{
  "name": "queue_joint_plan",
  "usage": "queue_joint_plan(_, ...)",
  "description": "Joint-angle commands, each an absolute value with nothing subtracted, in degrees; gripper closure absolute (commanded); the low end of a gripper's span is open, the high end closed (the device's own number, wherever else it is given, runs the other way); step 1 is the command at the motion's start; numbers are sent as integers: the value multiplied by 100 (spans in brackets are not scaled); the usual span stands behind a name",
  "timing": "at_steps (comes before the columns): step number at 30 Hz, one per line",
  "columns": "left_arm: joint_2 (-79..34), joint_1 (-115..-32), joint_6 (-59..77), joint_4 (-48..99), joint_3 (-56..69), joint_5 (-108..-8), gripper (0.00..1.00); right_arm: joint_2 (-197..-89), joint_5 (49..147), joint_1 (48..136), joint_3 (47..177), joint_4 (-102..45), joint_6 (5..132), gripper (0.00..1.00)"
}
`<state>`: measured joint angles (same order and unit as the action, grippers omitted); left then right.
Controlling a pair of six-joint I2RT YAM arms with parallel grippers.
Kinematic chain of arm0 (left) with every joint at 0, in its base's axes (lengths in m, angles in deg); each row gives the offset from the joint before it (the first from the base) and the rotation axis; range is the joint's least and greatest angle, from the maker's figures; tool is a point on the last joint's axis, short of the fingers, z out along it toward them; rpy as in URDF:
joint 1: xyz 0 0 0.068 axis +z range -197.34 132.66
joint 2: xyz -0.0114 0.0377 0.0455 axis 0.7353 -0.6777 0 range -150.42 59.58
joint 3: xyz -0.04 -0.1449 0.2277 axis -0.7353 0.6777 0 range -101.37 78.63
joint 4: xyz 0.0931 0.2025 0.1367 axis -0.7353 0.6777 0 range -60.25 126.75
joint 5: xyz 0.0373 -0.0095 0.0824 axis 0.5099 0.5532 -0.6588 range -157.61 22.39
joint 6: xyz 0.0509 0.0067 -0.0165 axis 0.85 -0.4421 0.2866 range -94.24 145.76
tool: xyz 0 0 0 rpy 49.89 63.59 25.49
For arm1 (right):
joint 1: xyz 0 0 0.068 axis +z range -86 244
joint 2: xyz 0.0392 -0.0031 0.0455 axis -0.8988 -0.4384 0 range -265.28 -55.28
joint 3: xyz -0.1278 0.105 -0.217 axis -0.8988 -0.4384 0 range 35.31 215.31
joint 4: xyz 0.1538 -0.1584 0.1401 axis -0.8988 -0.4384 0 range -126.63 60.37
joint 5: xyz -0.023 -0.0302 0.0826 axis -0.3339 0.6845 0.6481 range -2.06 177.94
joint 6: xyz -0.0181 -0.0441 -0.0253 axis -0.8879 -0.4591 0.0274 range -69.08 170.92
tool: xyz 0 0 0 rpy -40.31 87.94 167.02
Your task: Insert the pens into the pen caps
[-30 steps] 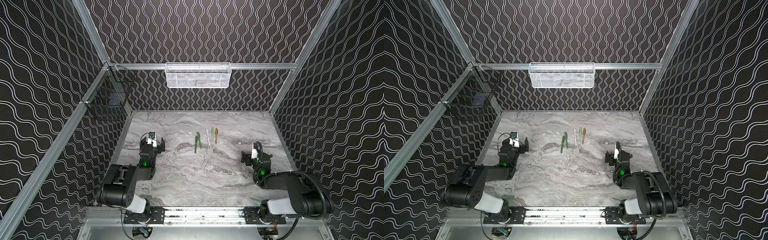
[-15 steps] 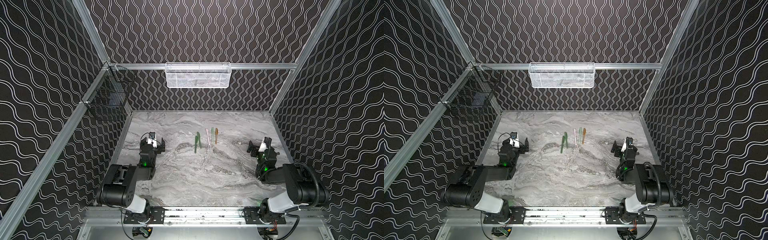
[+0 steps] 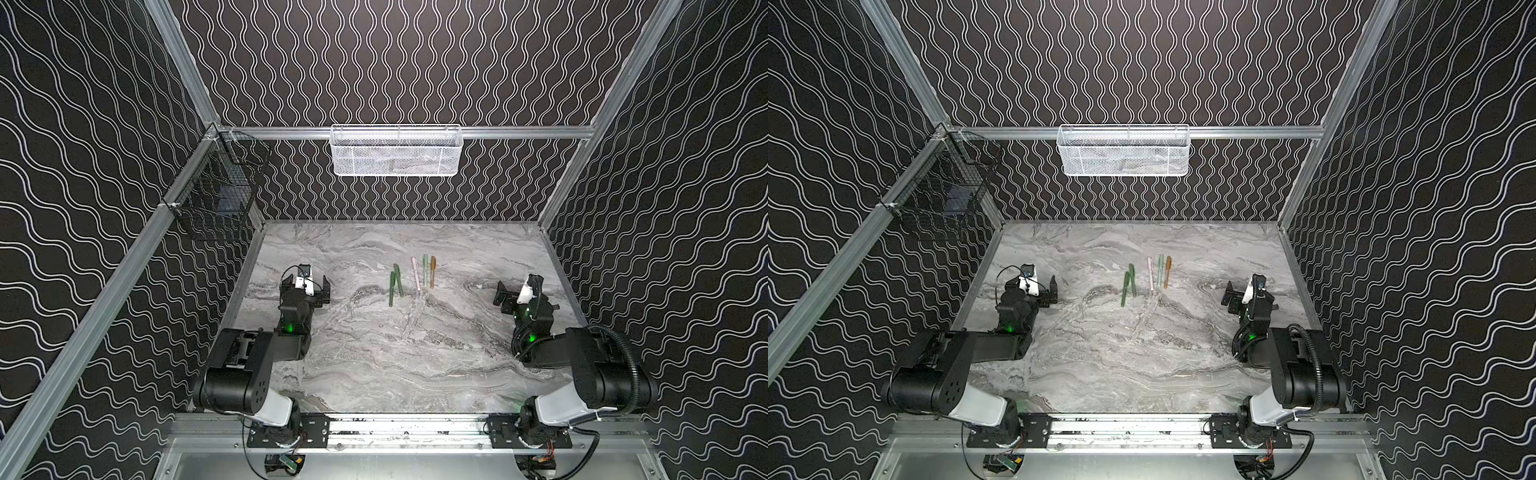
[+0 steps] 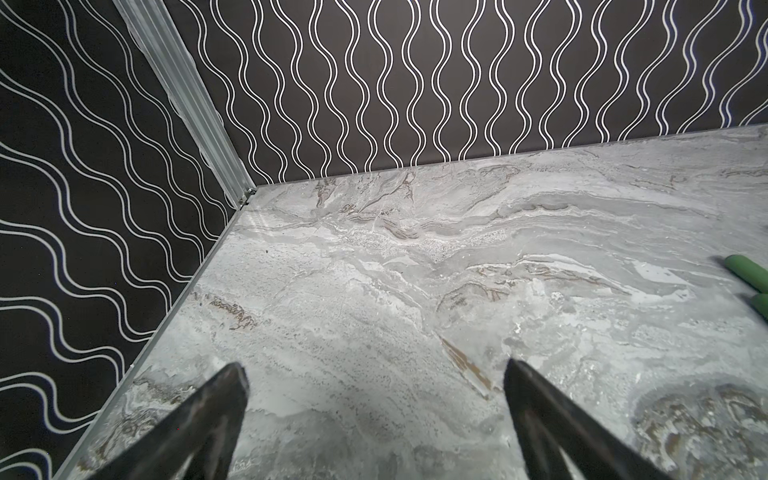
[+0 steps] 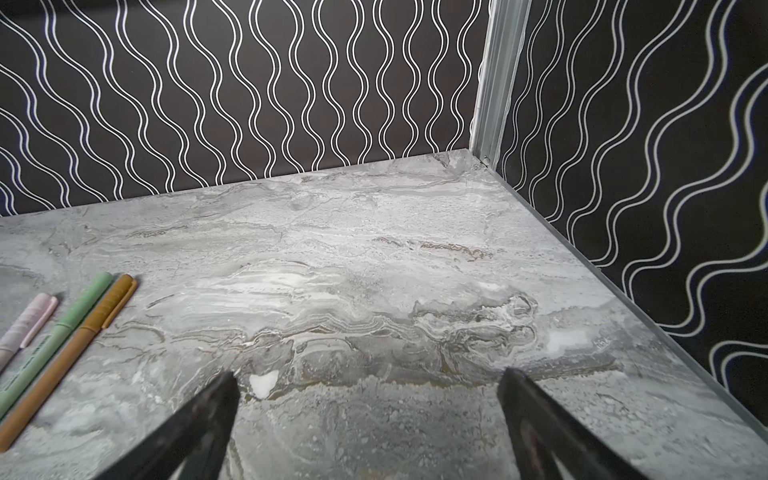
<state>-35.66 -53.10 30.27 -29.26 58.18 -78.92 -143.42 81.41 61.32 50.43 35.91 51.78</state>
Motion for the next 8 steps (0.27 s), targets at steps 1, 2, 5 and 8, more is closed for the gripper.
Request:
queue_joint_plan(1, -3604, -5265, 2939, -2928, 5709, -7755, 1, -14342, 8173, 6135, 5044, 3745, 5173, 0)
queue_joint_plan(2, -3611, -5229, 2928, -2897, 5687, -7695, 1, -14344, 8177, 6136, 5043, 3760, 5171, 0)
queue_joint_plan(5, -3600, -5226, 2953, -2989, 5740, -7727, 1, -14346, 8171, 6136, 5043, 3751, 5171, 0)
queue_joint_plan(8, -3579, -5225, 2954, -3021, 5761, -7727, 1, -14348, 8174, 6136, 5043, 3744, 5171, 0)
